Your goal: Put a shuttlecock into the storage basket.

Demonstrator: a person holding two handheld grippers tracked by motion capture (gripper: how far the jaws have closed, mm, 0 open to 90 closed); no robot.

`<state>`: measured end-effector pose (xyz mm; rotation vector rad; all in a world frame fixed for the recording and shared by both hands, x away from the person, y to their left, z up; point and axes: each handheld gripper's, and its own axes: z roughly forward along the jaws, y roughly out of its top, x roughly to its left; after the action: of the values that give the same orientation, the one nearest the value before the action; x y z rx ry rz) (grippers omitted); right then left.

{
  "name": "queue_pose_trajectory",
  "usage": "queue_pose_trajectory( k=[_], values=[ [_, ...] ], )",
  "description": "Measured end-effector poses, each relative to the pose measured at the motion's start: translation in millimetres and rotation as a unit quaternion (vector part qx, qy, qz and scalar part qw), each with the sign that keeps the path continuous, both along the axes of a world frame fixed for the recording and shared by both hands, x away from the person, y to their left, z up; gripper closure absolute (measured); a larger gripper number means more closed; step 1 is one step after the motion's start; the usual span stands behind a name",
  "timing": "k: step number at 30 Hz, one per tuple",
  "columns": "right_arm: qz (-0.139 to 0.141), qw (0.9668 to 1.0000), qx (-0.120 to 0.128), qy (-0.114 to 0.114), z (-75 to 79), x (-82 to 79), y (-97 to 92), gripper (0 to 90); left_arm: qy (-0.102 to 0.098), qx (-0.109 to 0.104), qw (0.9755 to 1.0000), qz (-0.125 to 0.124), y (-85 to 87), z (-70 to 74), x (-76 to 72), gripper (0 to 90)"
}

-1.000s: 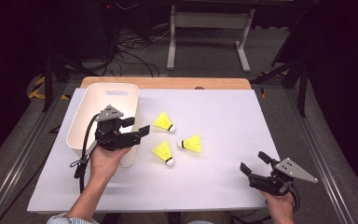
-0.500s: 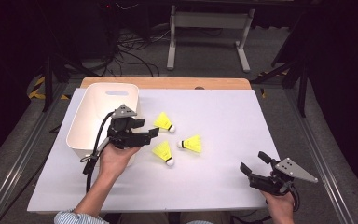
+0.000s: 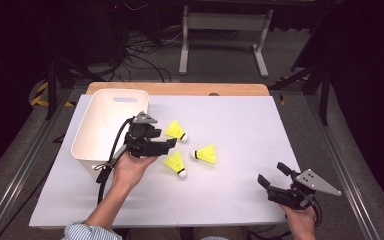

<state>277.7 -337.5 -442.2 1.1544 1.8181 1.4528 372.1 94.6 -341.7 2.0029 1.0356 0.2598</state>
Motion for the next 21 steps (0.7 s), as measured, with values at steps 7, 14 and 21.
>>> queue_pose_trajectory(
  k=[7, 14, 21],
  values=[
    [0.0, 1.0, 0.001, 0.0, 0.1, -0.1, 0.4, 12.2, 0.01, 0.021, 0.9997, 0.0, -6.0, -0.6, 2.6, 36.6],
    [0.001, 1.0, 0.001, 0.0, 0.0, 0.0, 0.4, 12.2, 0.021, 0.038, 0.9991, 0.002, -12.3, -3.4, 5.8, 37.0],
    [0.002, 1.0, 0.002, 0.0, 0.1, 0.0, 0.3, 12.2, 0.03, 0.057, 0.9979, 0.002, -17.8, -6.6, 8.3, 37.5]
  ],
)
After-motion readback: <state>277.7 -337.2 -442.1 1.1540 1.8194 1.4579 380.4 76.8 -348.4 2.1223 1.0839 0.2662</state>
